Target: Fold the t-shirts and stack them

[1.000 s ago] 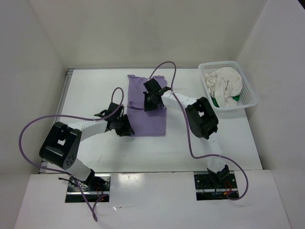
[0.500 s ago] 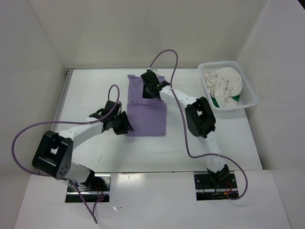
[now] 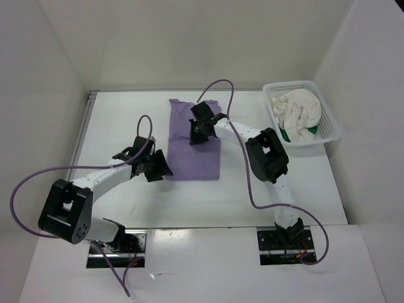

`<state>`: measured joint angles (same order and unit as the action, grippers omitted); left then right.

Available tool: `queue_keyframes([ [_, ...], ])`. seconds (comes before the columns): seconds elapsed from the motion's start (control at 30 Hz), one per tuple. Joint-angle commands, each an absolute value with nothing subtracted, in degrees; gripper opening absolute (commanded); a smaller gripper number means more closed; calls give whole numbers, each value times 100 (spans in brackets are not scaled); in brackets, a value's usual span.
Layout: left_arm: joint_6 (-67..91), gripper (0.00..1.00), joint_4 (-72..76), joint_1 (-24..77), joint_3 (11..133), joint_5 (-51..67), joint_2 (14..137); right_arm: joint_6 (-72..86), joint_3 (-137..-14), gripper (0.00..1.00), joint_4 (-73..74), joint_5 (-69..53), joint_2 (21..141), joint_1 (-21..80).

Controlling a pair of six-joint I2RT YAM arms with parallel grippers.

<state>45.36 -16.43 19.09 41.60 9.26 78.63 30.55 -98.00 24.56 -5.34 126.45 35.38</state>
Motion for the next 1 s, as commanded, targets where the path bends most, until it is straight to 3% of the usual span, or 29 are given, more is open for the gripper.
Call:
queue_keyframes([
  [0.0,4562,59,-1564,1907,4043,1020,7866,3041,-10546,0,2399,-642,13050,3287],
  [0.3,4562,61,-1328,1854,4043,905,8173,2988,-11136,0,2820,-694,13570,3103],
  [0.43,4562,61,-1266,1749,4104,975,8402,2988,-10637,2,2821,-808,12695,3103],
  [0.47,4562,61,-1266,1749,4104,976,8402,3040,-10469,5,2760,-809,12465,3050],
  [0.6,4562,57,-1099,1696,4104,1028,8595,3435,-9153,39,2339,-1325,11226,2875],
  [0.7,4562,53,-1037,1696,4104,1081,8727,3769,-7574,45,1996,-1695,10434,2725],
  [0.97,4509,42,-967,1696,4157,1081,8851,4236,-5363,54,1723,-1811,9352,2663],
])
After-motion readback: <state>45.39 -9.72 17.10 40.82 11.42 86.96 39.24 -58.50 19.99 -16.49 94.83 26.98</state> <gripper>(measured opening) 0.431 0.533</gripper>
